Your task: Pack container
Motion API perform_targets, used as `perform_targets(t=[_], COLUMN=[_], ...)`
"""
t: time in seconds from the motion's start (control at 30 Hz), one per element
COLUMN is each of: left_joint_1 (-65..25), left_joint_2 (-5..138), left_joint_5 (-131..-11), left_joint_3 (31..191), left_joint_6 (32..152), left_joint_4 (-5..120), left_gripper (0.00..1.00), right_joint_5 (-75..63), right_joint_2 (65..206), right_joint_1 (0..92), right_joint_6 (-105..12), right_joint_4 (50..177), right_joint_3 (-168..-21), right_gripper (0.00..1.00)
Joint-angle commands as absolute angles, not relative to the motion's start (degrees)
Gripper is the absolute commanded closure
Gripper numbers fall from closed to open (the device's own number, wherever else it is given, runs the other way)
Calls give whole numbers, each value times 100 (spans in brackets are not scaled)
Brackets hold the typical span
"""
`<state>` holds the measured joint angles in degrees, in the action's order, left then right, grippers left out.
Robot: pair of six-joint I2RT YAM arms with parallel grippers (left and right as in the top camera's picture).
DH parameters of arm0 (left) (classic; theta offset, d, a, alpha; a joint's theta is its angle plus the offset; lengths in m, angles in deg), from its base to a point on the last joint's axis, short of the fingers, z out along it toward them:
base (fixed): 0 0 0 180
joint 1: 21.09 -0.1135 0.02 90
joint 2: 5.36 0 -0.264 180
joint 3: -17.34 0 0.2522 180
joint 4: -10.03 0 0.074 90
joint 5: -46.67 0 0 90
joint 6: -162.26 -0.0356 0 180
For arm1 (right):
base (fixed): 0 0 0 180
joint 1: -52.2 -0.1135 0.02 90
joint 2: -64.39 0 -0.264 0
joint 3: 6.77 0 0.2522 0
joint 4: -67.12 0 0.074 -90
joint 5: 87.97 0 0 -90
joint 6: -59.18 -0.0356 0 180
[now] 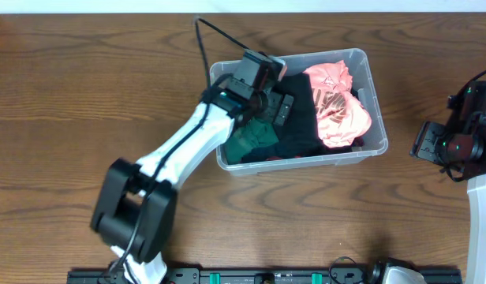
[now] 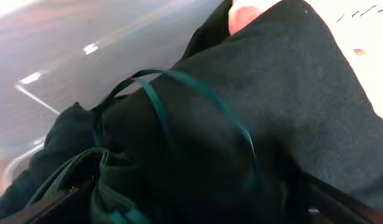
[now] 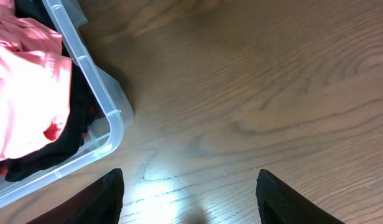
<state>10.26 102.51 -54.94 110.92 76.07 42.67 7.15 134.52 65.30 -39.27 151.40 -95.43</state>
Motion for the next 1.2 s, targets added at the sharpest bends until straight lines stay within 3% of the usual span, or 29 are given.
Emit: perform_targets(t=[0.0,0.2,0.4,0.63,1.17], left_joint_1=[1028,1028,1037,1365,2150], left_joint_2=[10828,10756,9620,8662,10667], left_joint_5=[-5420,-5416,-5413,-5418,-5446], left_joint_3=[11074,11076,11391,11542,11540], left_joint_6=[7548,7393,7395,7395,7400], left_joint_4=[4605,4896,4854,4103,3552], left_gripper=[2,2,2,2,2], right_joint_5=[755,755,757,750,630], right_joint_2=[13454,13454,13454,13454,13454], right_joint_1=[6611,6611,6611,6611,6611], right_joint_6=[-3844,-3844,-3844,-3846,-3842], right_joint_4=[15145,15142,15142,15140,15243], right_joint_3=[-9573,-9573,-9573,-9573,-9573], right_gripper=[34,34,34,34,34])
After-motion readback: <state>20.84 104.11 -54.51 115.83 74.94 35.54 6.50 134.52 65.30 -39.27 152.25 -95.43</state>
